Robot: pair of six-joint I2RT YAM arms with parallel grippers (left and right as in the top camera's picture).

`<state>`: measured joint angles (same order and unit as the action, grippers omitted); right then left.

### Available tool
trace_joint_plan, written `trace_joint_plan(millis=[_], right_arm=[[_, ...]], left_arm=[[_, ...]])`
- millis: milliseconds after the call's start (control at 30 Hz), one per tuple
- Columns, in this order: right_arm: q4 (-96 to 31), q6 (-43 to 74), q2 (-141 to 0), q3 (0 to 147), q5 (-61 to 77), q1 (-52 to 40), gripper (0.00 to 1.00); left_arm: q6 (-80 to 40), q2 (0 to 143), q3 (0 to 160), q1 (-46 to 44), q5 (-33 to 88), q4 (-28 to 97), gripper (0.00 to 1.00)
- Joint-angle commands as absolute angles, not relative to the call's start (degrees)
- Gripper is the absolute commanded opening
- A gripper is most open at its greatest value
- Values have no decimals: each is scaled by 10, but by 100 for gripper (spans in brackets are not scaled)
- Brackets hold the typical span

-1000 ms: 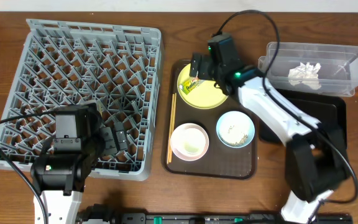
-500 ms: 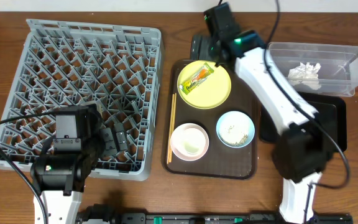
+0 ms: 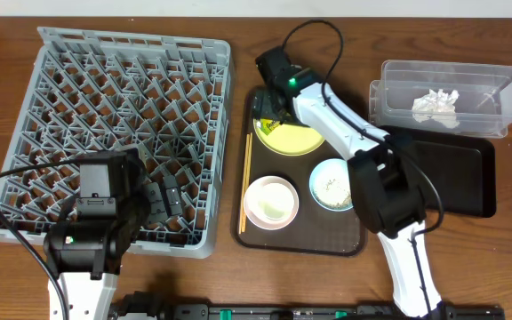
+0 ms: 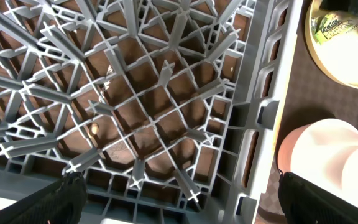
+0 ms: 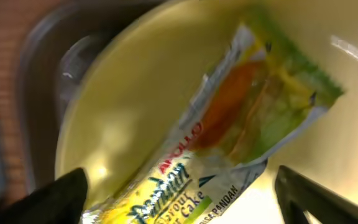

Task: Sort waste into correct bins and load items into the dishwasher
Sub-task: 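Reach the right gripper to the plate and grasp the snack wrapper, then carry the wrapper to the clear bin and drop it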

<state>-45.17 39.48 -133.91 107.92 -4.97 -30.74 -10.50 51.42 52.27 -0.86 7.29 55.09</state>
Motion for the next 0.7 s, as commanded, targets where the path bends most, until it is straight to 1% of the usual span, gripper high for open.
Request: trace_joint_plan(millis=[0, 67, 133, 167, 267, 300, 333, 500, 533, 667], right_arm=[[-467, 427, -1359, 1082, -63, -313, 81], [-476, 426, -1356, 1082, -73, -314, 67], [-486, 426, -1350, 1083, -84, -313, 47], [-492, 426, -1346, 1083, -88, -311, 35], [-509, 426, -1324, 1083, -102, -302, 9], [-514, 426, -1315, 1083, -106, -298, 3], [-522, 422, -1303, 1083, -112, -293, 1], [-534, 359, -1231, 1083, -140, -264, 1], [-540, 355, -1197, 1083, -156, -244, 1], [-546, 357, -1144, 1083, -161, -185, 1]], left_arm=[[-100, 512, 537, -11, 68, 550, 99], [-100, 512, 537, -11, 68, 550, 99], [-100, 512, 537, -11, 68, 550, 98], [-100, 512, 537, -11, 68, 550, 98], [-100, 512, 537, -11, 68, 551, 98], [-100, 512, 537, -11, 68, 550, 99], [-100, 512, 537, -11, 68, 550, 98], [-100, 512, 537, -11, 68, 550, 98], [-100, 512, 537, -11, 68, 550, 99], [-100, 512, 537, -11, 68, 551, 98]])
